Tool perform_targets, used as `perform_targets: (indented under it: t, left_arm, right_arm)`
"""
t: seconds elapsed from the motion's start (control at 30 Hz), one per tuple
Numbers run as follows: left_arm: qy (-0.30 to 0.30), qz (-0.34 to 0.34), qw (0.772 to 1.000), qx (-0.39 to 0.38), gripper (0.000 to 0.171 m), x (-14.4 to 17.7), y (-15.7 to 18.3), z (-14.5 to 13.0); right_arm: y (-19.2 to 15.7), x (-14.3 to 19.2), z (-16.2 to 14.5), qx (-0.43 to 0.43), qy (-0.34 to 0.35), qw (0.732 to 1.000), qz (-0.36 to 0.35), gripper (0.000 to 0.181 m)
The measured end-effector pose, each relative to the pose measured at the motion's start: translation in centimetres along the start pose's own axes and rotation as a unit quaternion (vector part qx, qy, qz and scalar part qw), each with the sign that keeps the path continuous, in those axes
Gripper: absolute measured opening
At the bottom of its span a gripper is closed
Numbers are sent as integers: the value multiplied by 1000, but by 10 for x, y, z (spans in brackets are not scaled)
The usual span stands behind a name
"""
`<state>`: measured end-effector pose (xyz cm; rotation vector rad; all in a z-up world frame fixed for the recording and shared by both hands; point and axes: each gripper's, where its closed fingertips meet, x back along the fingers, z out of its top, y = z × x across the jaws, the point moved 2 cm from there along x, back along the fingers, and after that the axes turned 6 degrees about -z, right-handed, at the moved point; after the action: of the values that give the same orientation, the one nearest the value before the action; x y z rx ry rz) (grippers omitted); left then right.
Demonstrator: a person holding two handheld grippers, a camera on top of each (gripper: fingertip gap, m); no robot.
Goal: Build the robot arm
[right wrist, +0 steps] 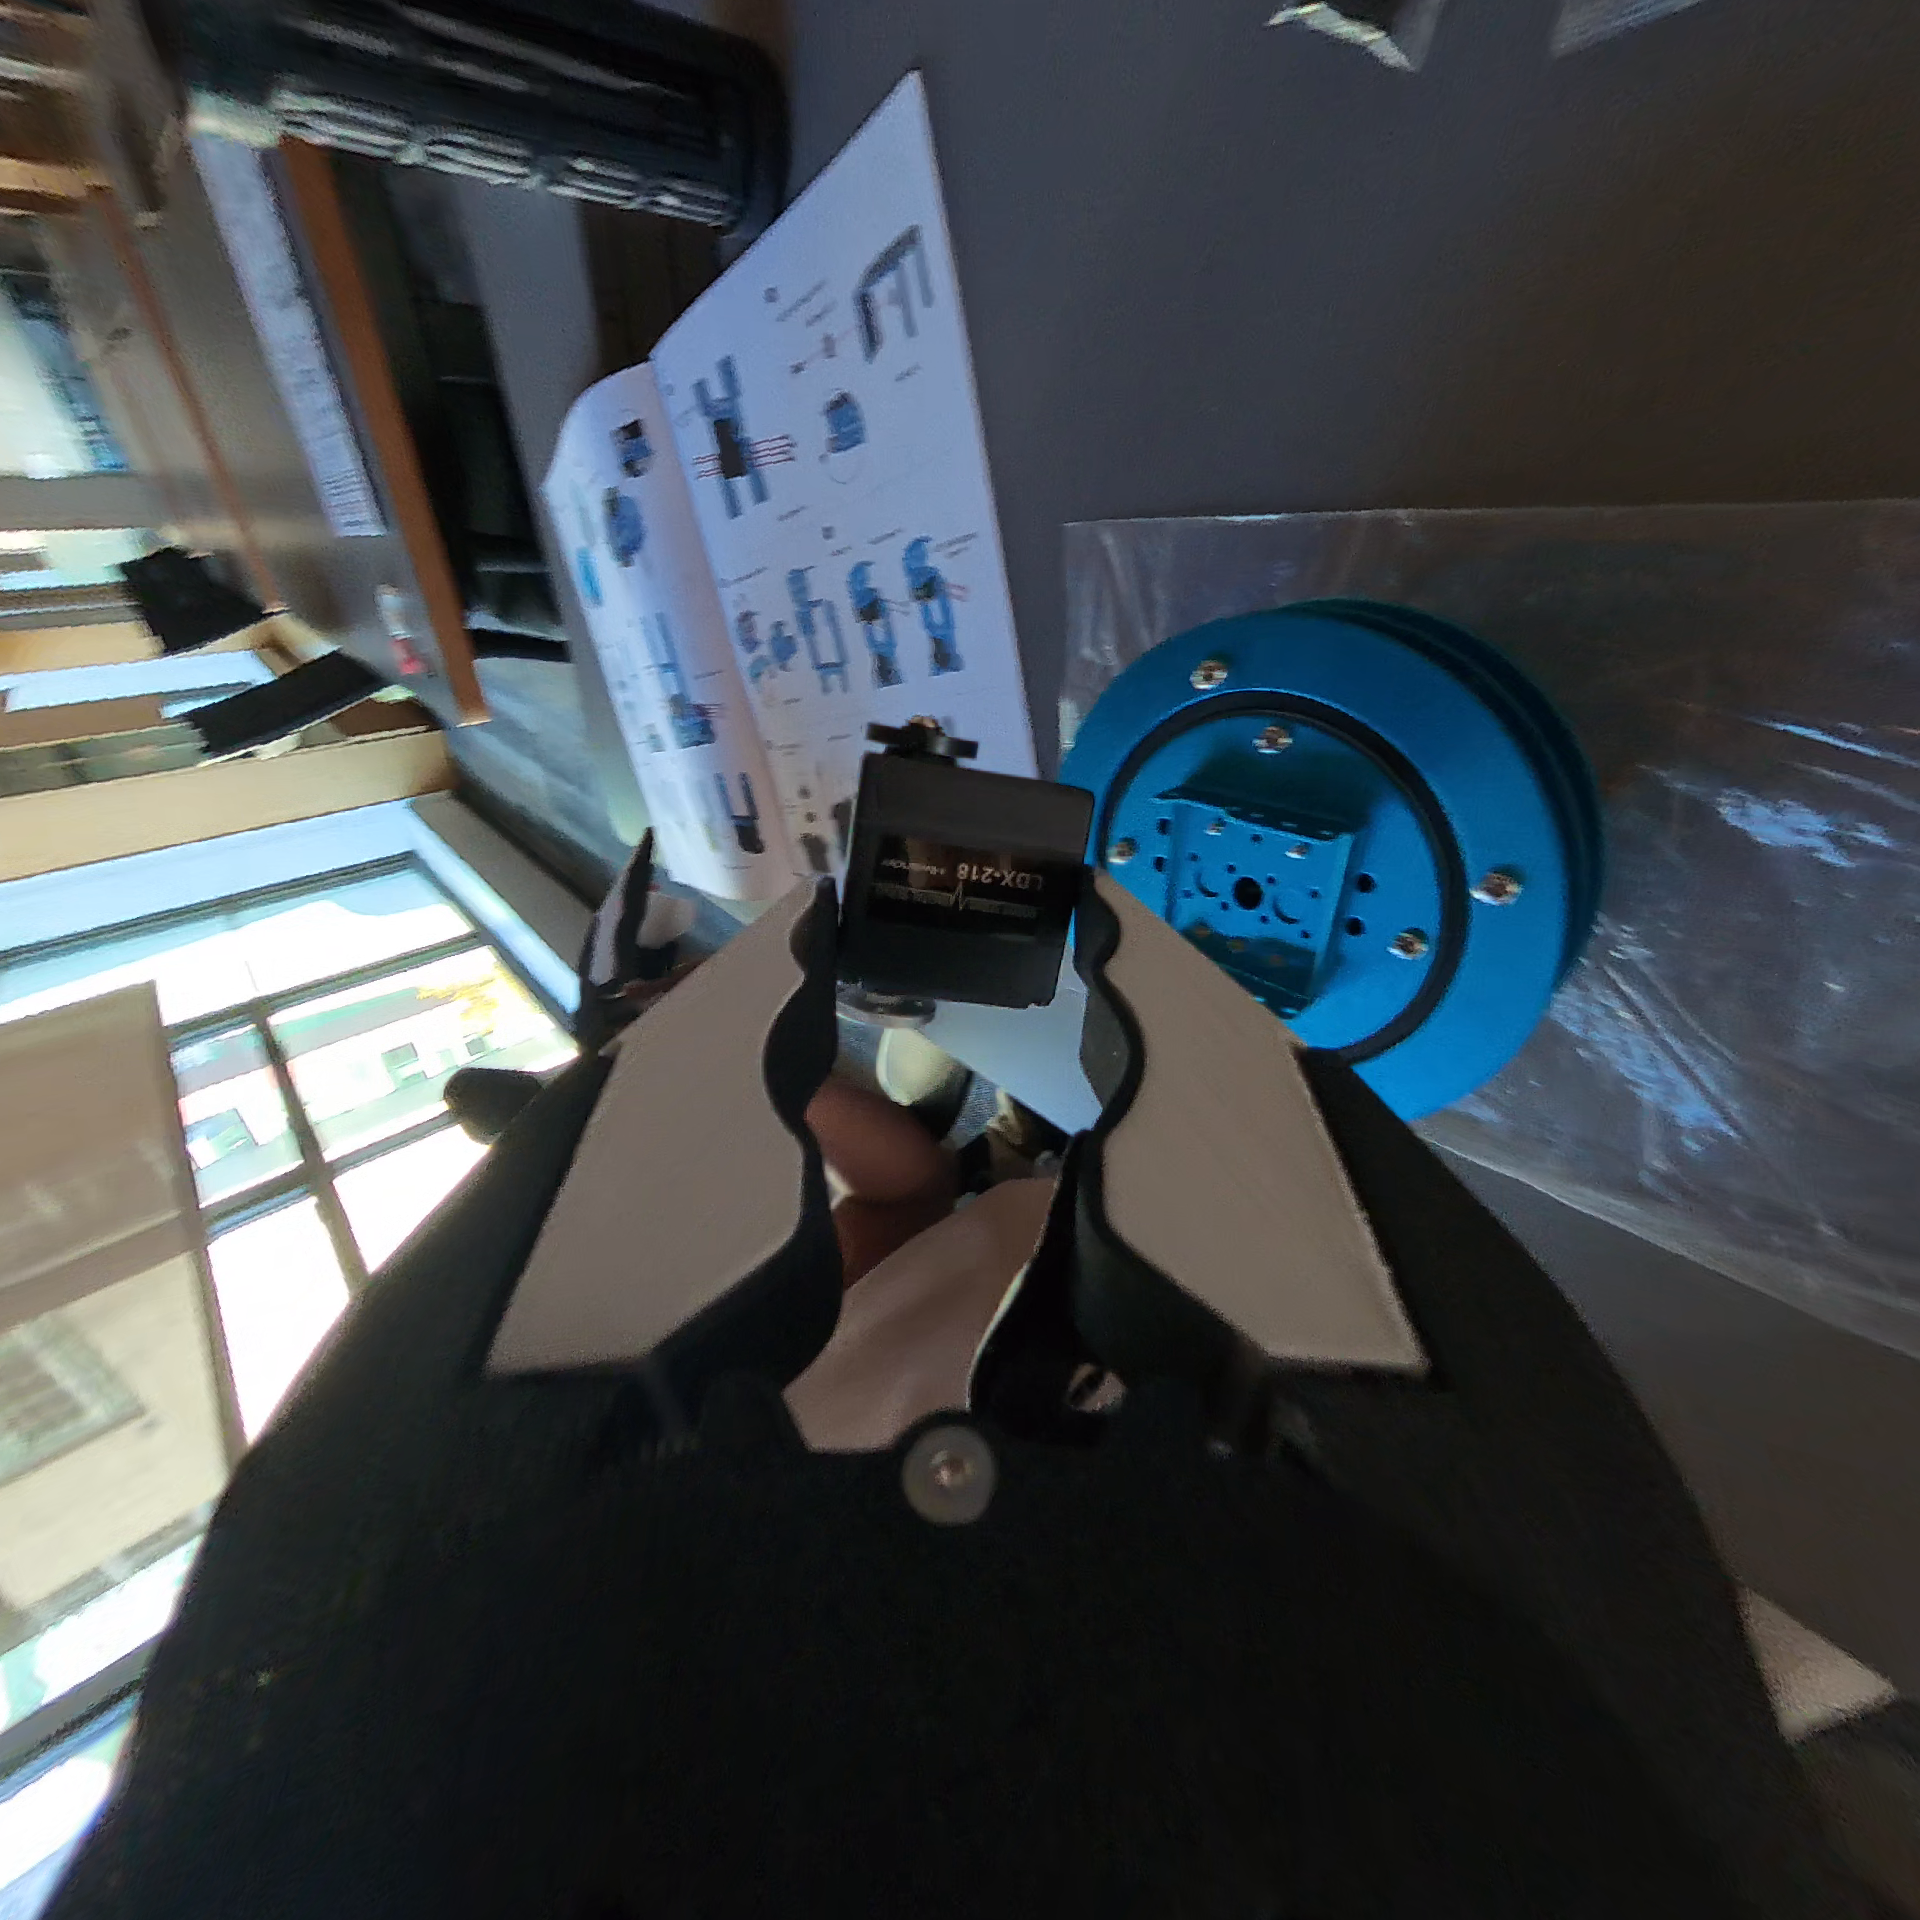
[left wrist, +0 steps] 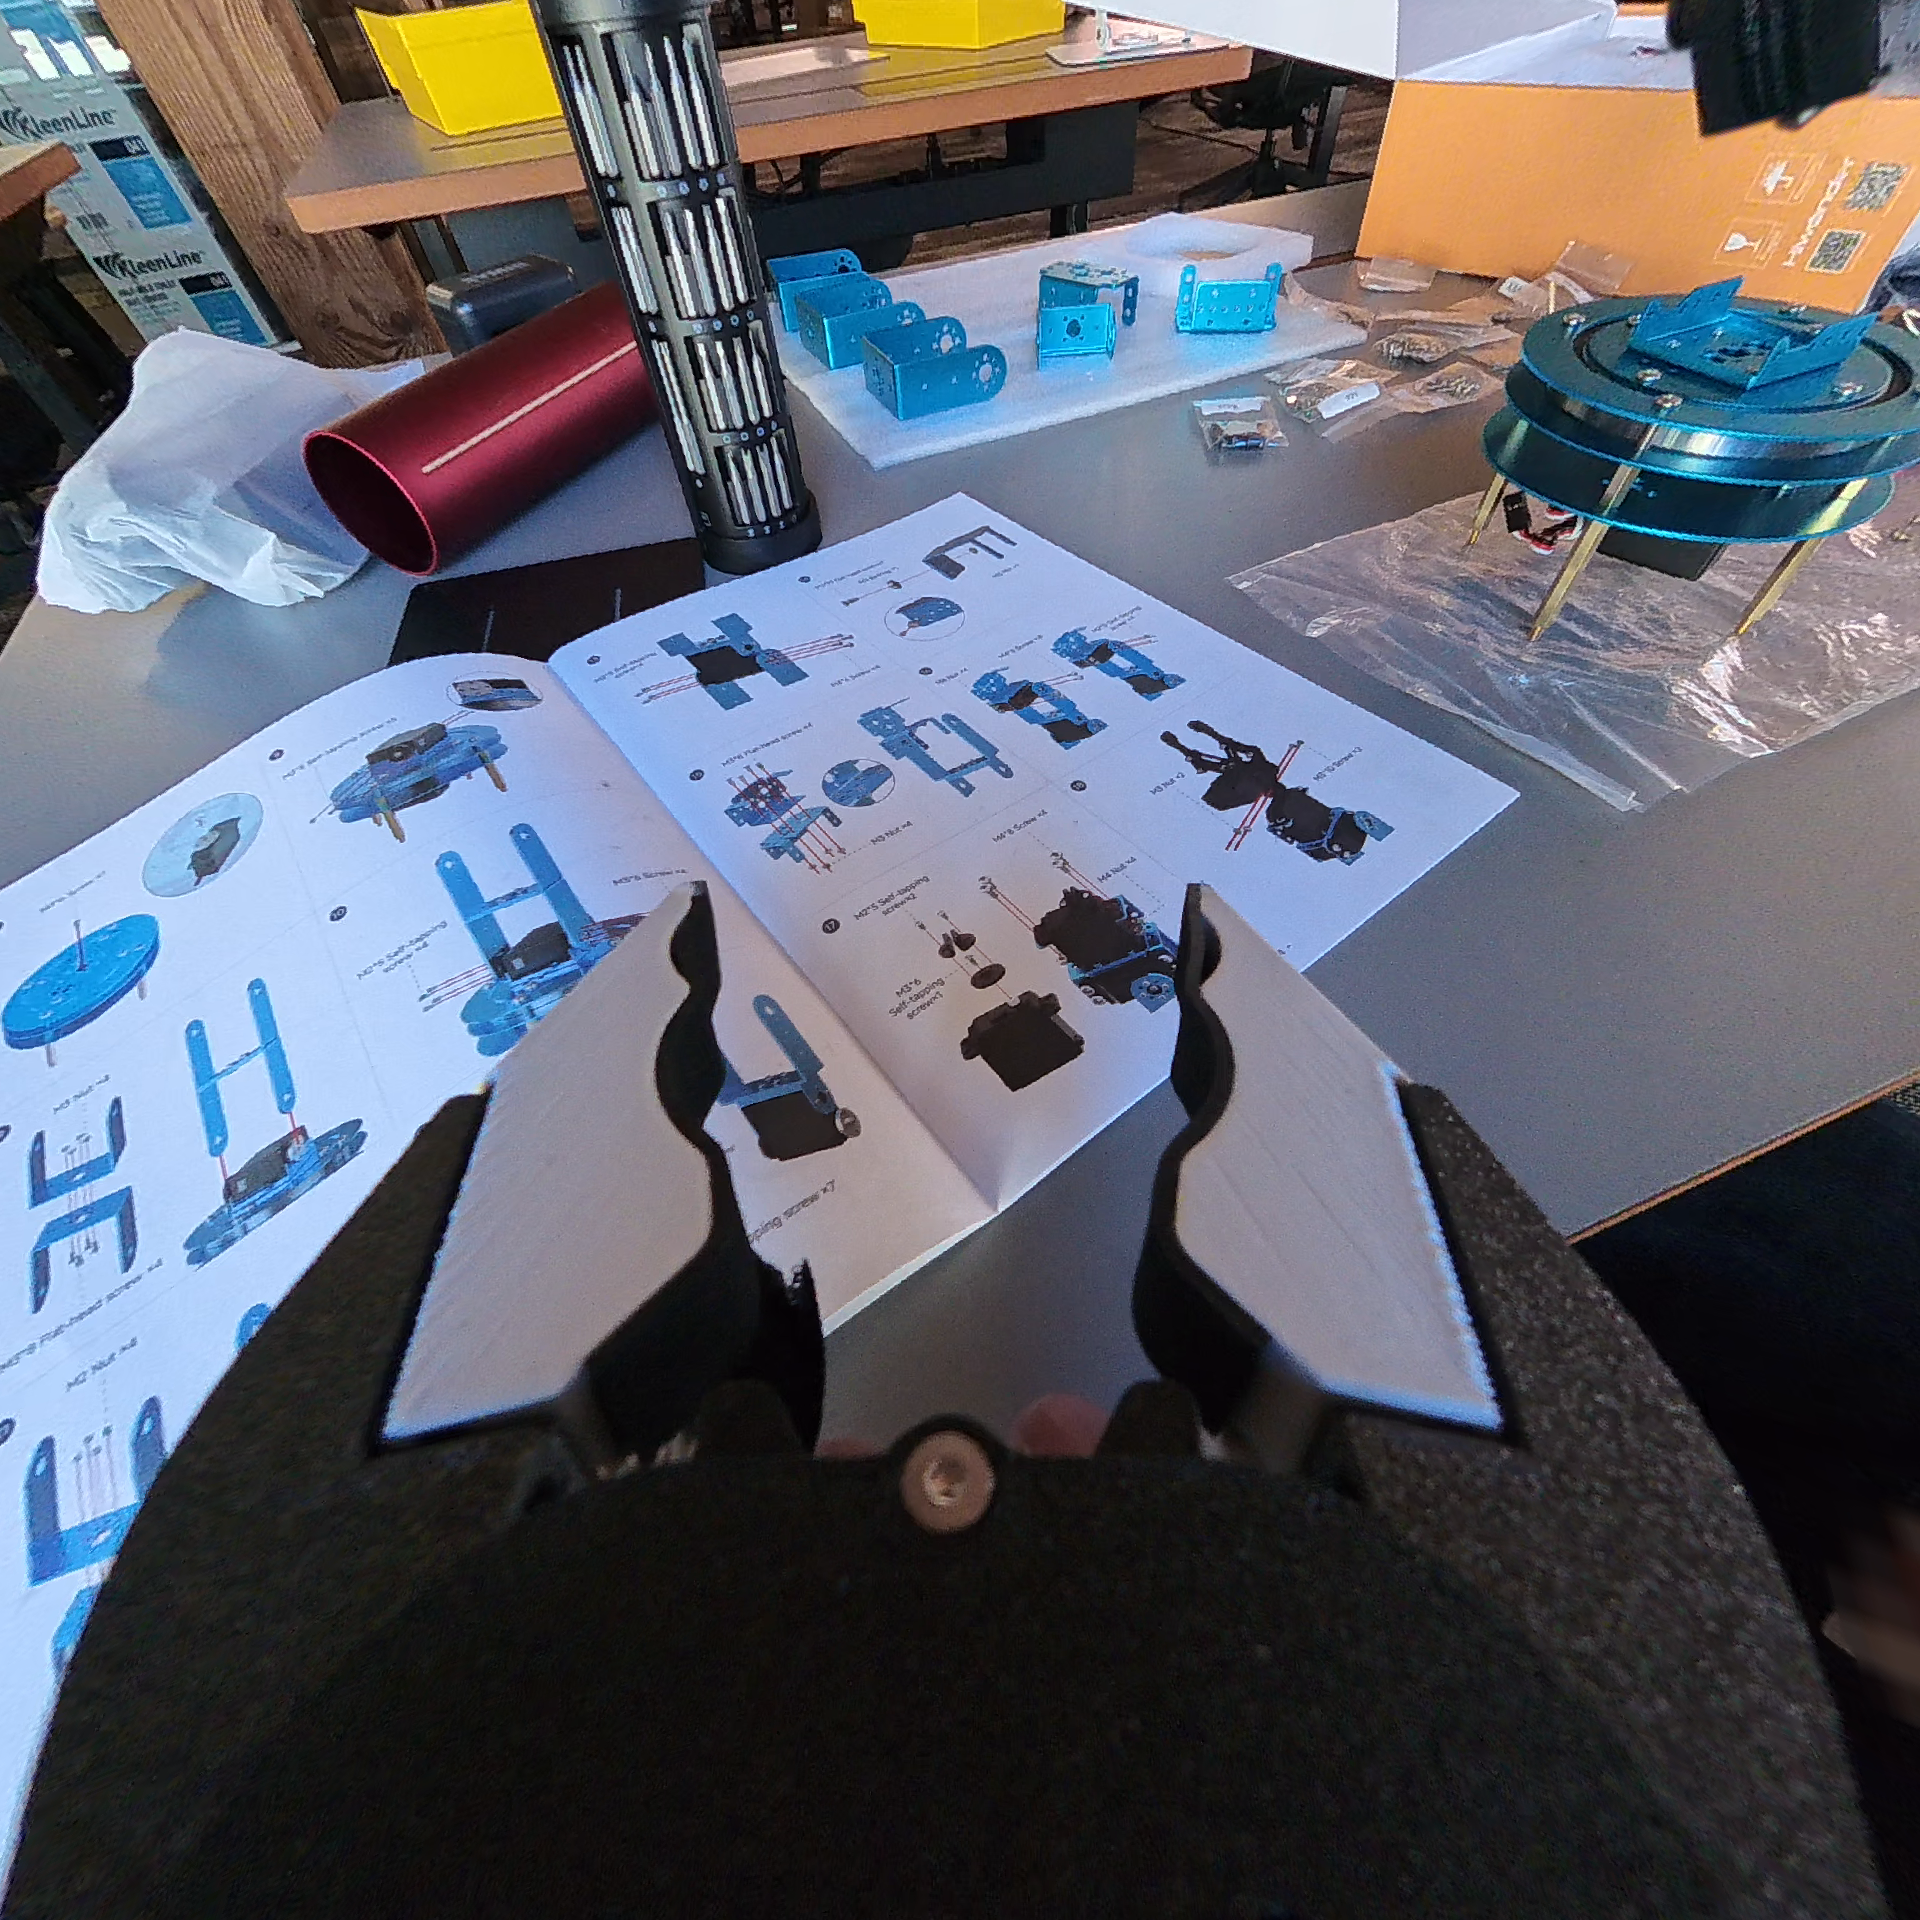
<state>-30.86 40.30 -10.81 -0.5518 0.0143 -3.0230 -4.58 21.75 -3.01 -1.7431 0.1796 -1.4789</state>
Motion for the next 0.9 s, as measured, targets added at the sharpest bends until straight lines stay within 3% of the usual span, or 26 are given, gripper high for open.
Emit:
perform_targets:
  t: [0.27,0.37,0.7,0.9]
  left_arm:
    - [9,-28,999,-17,89,-3,14,3]
    - [15,-52,998,-9,89,-3,23,5]
    - [26,-98,995,8,89,-2,35,8]
    - [35,-118,992,17,89,-1,42,11]
  right_arm:
    - [-32,2,-19,9,6,975,223,44]
    - [-34,6,-20,3,19,964,264,43]
    - [-36,4,-28,36,27,958,284,43]
    - [-35,-8,-49,126,-47,950,280,42]
